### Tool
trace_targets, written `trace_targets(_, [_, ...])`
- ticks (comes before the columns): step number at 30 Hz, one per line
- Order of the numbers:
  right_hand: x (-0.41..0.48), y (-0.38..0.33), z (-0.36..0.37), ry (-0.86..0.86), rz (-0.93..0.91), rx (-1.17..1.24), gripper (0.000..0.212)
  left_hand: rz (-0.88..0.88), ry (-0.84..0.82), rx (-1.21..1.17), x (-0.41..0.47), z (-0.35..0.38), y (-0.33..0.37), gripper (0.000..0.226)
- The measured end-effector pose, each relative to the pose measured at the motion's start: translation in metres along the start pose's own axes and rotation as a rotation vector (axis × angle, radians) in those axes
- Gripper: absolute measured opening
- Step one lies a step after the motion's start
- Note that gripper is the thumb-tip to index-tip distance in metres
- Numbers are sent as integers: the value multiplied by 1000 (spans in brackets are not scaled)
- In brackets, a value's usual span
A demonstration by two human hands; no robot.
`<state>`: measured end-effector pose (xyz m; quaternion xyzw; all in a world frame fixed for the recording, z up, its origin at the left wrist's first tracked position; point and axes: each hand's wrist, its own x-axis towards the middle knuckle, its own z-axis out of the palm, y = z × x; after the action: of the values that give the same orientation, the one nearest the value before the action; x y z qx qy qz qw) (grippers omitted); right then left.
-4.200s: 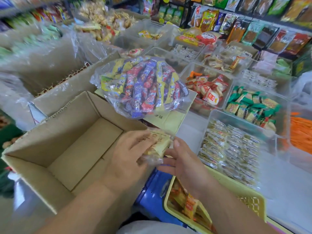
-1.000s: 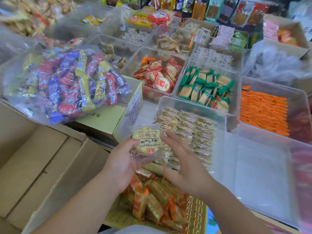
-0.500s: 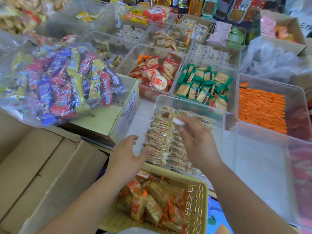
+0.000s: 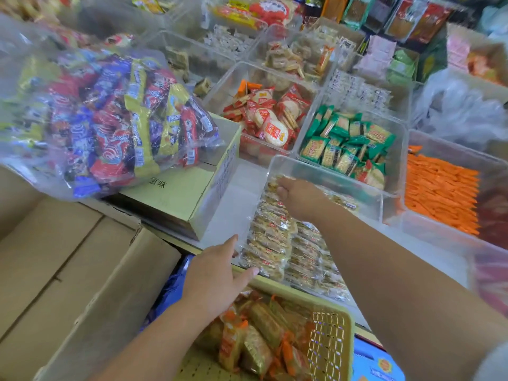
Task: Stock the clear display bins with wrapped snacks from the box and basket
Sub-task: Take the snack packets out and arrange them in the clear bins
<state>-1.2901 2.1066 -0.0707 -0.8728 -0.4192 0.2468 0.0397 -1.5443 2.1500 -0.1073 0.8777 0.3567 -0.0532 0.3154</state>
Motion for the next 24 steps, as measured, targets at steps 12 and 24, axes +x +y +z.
trace_targets(12, [-63,-13,12,242,26,228,70,327,336,-213,-43,-15,-2,62])
trace_targets(24, [-236,0,139,-105,151,415,75,111,-319,127,-80,34,-28,94])
